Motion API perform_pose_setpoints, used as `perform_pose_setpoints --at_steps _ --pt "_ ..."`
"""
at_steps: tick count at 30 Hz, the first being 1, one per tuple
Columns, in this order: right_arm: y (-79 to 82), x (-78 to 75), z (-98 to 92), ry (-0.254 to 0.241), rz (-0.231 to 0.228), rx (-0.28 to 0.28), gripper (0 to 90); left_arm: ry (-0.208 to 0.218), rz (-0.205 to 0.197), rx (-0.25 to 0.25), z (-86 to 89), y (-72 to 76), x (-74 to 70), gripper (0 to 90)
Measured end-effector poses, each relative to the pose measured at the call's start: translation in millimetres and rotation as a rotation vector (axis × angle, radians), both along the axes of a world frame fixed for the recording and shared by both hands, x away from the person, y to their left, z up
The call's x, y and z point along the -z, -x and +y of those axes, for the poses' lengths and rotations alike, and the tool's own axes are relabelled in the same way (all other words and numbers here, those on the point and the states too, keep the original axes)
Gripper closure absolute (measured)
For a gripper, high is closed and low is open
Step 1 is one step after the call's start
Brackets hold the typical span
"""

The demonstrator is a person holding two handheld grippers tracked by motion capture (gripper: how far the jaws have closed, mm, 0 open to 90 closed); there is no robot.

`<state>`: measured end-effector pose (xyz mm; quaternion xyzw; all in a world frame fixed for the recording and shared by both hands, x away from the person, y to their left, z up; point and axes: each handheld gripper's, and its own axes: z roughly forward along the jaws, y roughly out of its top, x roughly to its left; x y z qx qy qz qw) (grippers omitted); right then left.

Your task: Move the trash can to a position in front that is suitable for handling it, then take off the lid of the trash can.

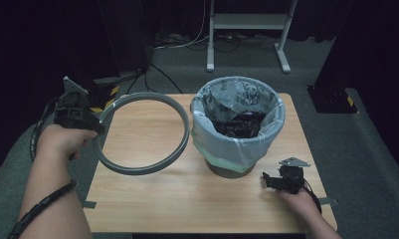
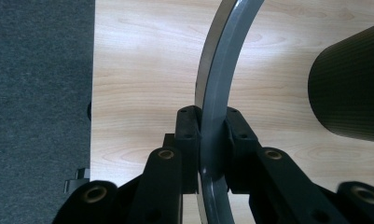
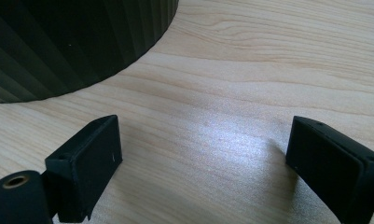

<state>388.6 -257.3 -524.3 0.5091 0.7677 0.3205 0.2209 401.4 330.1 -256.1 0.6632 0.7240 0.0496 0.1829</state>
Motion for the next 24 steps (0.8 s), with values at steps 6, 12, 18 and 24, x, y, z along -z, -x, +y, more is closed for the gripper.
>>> perform_pose_setpoints --at_steps 6,12,18,24 --pt "0.1 0.0 0.1 0.0 0.0 0.0 10.0 0.004 0.01 0.006 -1.3 -2.1 13.6 78.3" --pt "0.2 0.2 0.1 -0.002 -0.002 0.0 10.0 0.005 0.018 0.007 -4.1 -5.4 20.0 78.3" --pt "0.5 0.3 0.1 -0.003 -0.003 0.001 10.0 -0.005 0.024 0.013 -4.9 -7.0 25.1 78.2" --pt "0.4 0.3 -0.2 -0.001 -0.004 -0.001 10.0 -0.002 0.039 0.018 -3.6 -9.0 37.0 78.2"
